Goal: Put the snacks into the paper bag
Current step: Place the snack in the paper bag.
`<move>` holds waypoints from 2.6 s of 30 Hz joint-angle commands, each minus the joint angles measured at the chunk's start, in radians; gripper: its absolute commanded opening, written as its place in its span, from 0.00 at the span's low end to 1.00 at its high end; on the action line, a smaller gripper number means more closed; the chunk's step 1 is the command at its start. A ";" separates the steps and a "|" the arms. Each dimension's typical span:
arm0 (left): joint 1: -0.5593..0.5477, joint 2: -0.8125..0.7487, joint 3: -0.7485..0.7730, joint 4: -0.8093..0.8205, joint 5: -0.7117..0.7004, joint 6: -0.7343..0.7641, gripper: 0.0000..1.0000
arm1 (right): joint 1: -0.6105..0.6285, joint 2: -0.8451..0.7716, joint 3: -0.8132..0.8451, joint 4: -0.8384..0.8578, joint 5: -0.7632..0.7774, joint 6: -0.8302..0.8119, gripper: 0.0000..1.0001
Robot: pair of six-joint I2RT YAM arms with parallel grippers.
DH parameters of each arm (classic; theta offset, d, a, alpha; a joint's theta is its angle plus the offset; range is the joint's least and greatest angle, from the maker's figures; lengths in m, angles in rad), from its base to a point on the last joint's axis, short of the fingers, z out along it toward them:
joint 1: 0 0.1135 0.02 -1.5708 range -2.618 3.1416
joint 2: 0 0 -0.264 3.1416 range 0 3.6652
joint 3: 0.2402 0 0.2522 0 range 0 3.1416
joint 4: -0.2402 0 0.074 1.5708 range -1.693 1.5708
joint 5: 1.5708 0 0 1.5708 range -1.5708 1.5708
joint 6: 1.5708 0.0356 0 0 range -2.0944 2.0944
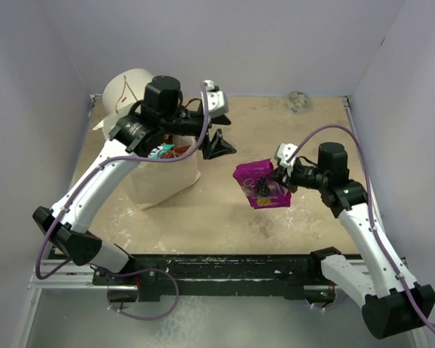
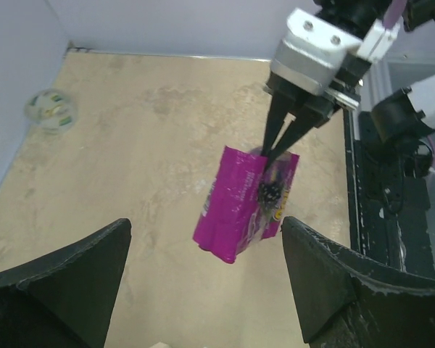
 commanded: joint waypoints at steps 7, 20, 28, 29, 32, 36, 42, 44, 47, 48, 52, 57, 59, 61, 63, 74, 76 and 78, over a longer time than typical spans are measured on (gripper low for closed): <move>-0.101 0.091 -0.058 0.015 0.090 0.185 0.90 | -0.088 -0.099 0.060 0.050 -0.165 0.010 0.00; -0.144 0.288 0.050 -0.121 0.091 0.344 0.92 | -0.142 -0.115 0.099 0.010 -0.257 0.004 0.00; -0.172 0.325 0.030 -0.078 0.110 0.294 0.83 | -0.144 -0.106 0.093 0.015 -0.271 0.009 0.00; -0.174 0.324 0.023 -0.068 0.115 0.285 0.82 | -0.144 -0.107 0.091 0.018 -0.271 0.013 0.00; -0.183 0.322 0.009 -0.042 0.122 0.264 0.72 | -0.144 -0.104 0.088 0.022 -0.274 0.015 0.00; -0.188 0.323 0.008 -0.034 0.133 0.248 0.50 | -0.144 -0.103 0.083 0.025 -0.273 0.016 0.00; -0.189 0.302 0.006 -0.026 0.137 0.231 0.31 | -0.144 -0.104 0.074 0.032 -0.264 0.025 0.00; -0.190 0.287 0.005 -0.025 0.137 0.228 0.23 | -0.144 -0.105 0.072 0.036 -0.257 0.030 0.00; -0.189 0.258 0.004 -0.018 0.125 0.221 0.11 | -0.145 -0.105 0.067 0.042 -0.246 0.039 0.00; -0.189 0.246 0.002 -0.016 0.117 0.221 0.08 | -0.145 -0.105 0.065 0.046 -0.237 0.043 0.00; -0.189 0.204 0.001 -0.005 0.079 0.216 0.00 | -0.148 -0.102 0.058 0.065 -0.199 0.071 0.10; -0.189 0.160 0.001 -0.002 0.019 0.235 0.00 | -0.159 -0.105 0.062 0.049 -0.177 0.073 0.49; -0.189 0.146 0.003 -0.005 -0.008 0.249 0.00 | -0.166 -0.107 0.063 0.048 -0.165 0.083 0.59; -0.189 0.133 0.005 -0.006 -0.035 0.261 0.00 | -0.172 -0.110 0.064 0.051 -0.157 0.094 0.65; -0.189 0.123 0.018 -0.010 -0.062 0.267 0.00 | -0.178 -0.110 0.065 0.053 -0.147 0.100 0.68; -0.189 0.043 0.120 -0.007 -0.288 0.355 0.00 | -0.193 -0.112 0.065 0.066 -0.080 0.116 0.71; -0.189 0.033 0.150 -0.007 -0.340 0.364 0.00 | -0.194 -0.114 0.065 0.066 -0.078 0.115 0.71; -0.189 0.028 0.187 -0.004 -0.393 0.367 0.00 | -0.194 -0.117 0.064 0.066 -0.071 0.116 0.71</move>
